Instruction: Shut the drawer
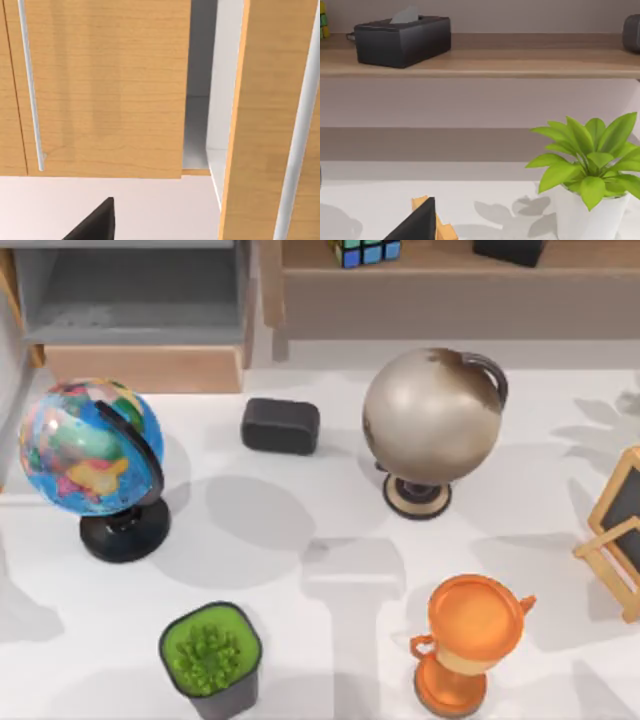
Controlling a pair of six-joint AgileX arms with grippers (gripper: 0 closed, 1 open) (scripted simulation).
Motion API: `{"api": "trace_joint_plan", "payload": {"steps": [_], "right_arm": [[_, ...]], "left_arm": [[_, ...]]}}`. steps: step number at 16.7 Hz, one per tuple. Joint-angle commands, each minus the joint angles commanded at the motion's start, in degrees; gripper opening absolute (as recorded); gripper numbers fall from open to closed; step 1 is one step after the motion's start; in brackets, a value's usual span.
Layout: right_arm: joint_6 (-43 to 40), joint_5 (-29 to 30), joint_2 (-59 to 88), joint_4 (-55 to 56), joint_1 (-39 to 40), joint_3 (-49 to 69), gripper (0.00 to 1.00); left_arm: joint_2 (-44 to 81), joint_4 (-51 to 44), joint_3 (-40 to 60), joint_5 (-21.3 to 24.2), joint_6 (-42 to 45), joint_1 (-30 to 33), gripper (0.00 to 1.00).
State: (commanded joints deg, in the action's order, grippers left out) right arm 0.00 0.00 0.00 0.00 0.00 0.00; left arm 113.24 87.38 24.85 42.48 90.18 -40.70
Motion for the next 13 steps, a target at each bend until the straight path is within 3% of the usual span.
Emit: {"api": "trace_joint_plan", "payload": {"steps": [7,13], "right_arm": [[0.00,0.00,0.00,0.00,0.00,0.00,1.00],[0.00,0.00,0.00,0.00,0.00,0.00,1.00]], "left_arm": [[0.75,0.66,0.23,0.88,0.91,-0.12,1.00],[2.62,-1.73,4.69,-2.28,0.90,2.95,1.00]]}}
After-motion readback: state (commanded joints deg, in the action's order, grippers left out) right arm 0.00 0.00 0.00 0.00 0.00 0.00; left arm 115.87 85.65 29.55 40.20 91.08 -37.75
